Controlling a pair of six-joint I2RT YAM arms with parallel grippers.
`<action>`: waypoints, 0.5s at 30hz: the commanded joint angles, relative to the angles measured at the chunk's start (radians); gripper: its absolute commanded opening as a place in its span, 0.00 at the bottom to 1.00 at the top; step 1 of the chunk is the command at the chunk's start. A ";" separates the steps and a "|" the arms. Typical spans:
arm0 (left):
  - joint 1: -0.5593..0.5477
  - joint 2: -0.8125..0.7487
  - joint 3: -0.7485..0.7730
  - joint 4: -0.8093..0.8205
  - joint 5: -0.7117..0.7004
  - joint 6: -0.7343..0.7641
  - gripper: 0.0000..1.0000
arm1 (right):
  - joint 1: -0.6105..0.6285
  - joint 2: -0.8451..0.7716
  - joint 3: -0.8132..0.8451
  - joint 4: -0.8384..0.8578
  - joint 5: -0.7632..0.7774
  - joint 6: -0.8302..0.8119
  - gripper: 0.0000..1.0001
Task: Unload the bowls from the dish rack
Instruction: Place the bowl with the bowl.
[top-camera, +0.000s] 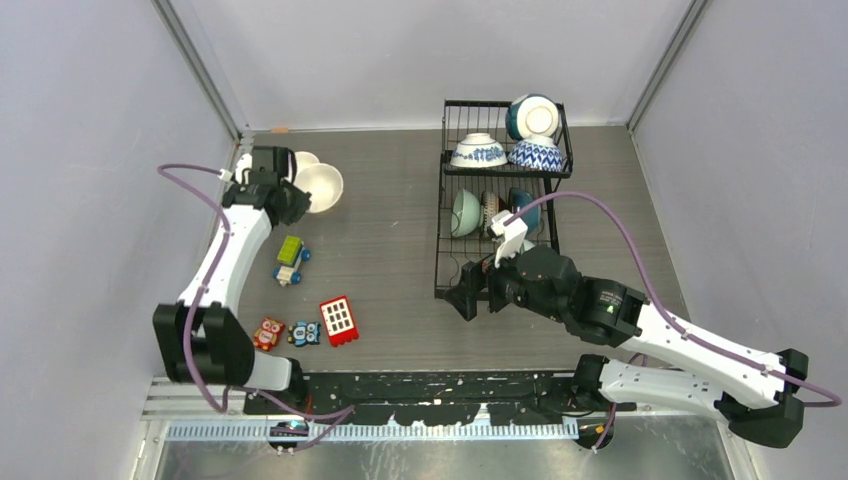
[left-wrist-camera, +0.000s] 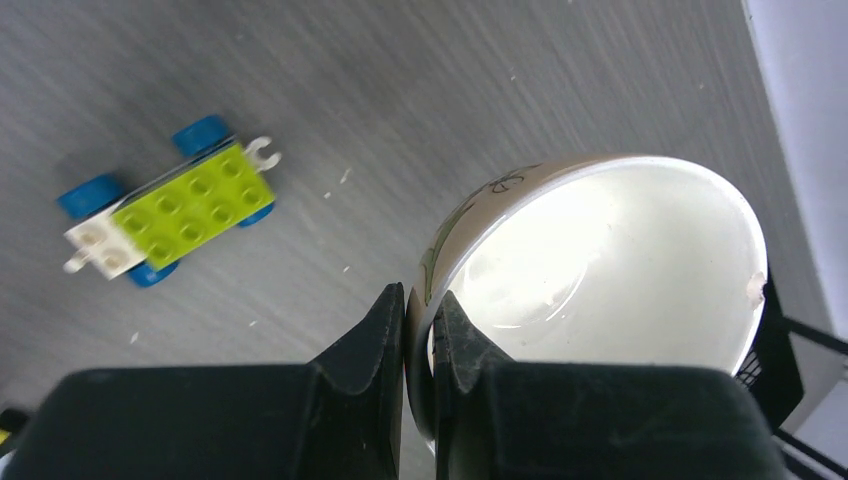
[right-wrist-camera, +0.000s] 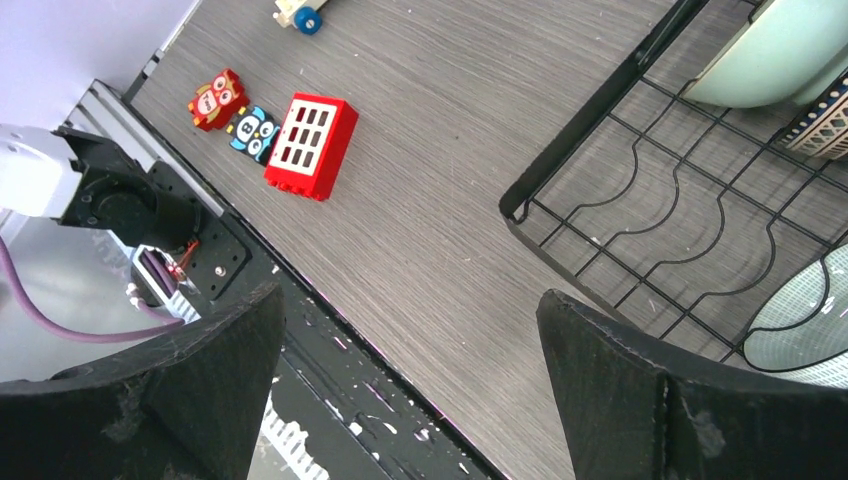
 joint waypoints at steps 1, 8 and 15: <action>0.050 0.113 0.134 0.174 0.083 -0.007 0.00 | 0.002 -0.043 -0.035 0.079 0.001 -0.019 0.99; 0.192 0.285 0.291 0.139 0.085 0.025 0.00 | 0.001 -0.099 -0.092 0.098 0.029 -0.012 0.99; 0.248 0.449 0.459 0.114 0.092 0.078 0.00 | 0.002 -0.108 -0.102 0.104 0.046 -0.015 0.99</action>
